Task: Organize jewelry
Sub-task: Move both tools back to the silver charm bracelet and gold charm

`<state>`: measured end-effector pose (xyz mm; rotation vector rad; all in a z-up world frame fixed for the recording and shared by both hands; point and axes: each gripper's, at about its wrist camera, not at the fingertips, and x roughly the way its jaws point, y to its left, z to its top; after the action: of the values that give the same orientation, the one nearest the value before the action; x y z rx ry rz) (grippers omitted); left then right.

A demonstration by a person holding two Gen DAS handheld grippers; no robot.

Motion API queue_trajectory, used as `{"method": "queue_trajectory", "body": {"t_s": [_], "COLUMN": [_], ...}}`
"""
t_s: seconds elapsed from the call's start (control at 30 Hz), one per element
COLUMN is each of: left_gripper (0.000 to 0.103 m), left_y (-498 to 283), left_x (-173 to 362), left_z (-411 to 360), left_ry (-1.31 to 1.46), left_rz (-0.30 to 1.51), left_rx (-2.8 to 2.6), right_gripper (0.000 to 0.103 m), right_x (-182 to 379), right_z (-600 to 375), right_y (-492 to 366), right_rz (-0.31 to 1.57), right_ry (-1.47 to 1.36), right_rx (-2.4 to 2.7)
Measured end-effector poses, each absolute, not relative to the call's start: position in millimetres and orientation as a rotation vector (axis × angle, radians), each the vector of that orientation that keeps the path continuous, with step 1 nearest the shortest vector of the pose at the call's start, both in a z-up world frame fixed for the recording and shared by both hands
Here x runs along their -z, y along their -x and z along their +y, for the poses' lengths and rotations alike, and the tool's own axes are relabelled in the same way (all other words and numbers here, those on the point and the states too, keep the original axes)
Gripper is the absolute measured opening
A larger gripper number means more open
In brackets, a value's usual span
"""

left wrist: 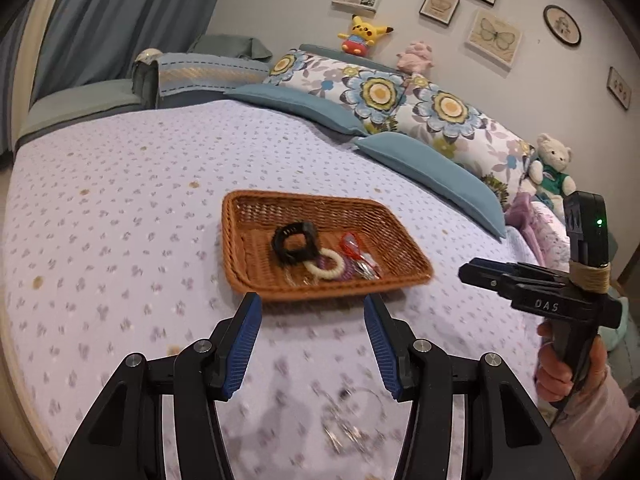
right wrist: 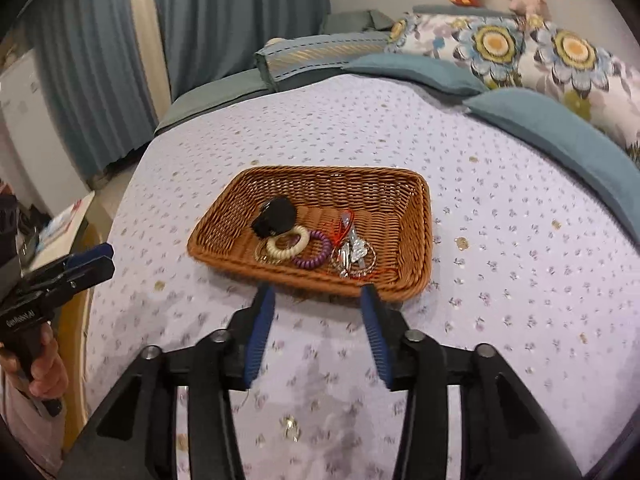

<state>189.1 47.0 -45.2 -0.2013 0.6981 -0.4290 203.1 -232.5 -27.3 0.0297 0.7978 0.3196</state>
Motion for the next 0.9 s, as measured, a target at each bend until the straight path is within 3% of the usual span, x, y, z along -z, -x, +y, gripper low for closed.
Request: {"method": "queue_trajectory", "body": {"t_s": [0.43, 0.9], "left_gripper": [0.055, 0.055], "left_y": [-140.6, -142.4], "left_x": [103.6, 160.0], "left_z": [51.4, 16.6], "left_ry": [0.270, 0.210], "left_rz": [0.845, 0.954], "left_rx": [0.420, 0.396], "right_gripper": [0.049, 0.049], "right_x": [78.1, 141.7], "right_z": [-215.4, -206.7], "right_y": [-153.0, -137.6], "right_rz": [0.897, 0.940], "right_ry": [-0.047, -0.127], "right_rx": [-0.376, -0.343]}}
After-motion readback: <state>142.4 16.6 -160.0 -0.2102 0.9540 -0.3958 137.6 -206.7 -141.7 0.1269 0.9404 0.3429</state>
